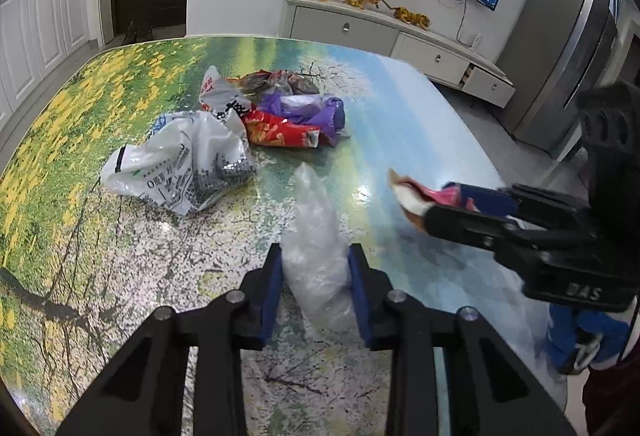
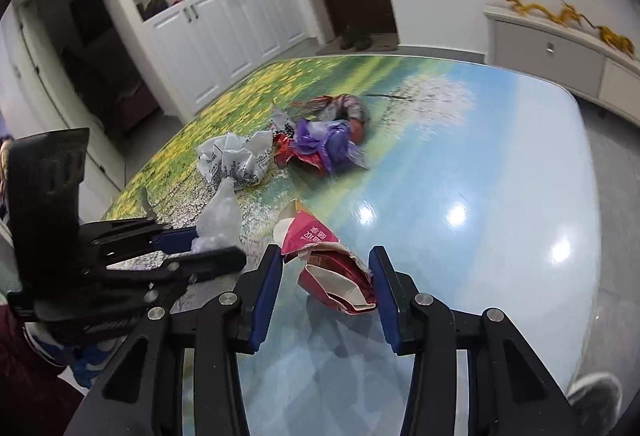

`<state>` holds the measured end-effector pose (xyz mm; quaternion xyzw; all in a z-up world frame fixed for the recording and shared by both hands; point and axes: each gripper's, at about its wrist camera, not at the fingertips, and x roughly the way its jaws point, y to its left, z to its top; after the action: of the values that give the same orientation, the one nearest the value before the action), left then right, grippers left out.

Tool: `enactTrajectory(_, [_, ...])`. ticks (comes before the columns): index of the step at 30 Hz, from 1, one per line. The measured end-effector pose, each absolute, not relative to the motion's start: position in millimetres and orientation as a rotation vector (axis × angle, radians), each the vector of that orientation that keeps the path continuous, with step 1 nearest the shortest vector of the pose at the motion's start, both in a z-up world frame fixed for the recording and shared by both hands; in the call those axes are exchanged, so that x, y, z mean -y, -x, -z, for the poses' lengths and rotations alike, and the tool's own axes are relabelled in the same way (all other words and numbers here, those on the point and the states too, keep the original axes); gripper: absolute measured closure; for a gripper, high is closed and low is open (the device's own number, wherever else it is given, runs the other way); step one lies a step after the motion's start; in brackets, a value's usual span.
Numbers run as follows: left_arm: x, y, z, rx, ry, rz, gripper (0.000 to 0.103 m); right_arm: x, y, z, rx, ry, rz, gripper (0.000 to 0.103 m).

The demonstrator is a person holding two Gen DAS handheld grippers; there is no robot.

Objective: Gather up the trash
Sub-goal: 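Carry clear bag and pink-white wrapper to the bin and release both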

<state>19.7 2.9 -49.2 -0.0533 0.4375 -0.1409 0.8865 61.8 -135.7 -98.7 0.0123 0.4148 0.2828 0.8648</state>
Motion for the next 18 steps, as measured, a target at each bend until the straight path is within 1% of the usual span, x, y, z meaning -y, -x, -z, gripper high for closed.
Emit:
enactTrajectory(7, [-7.1,6.0,34.5,-0.869,0.099,0.271,0.074,144.5,-31.0,88.0,-0.845,-0.085,-0.563,0.060])
enactTrajectory(18, [-6.6,55.1,-1.2,-0.788,0.107,0.261,0.074,159.2,23.9,50.8,-0.736,-0.101,-0.528,0.061])
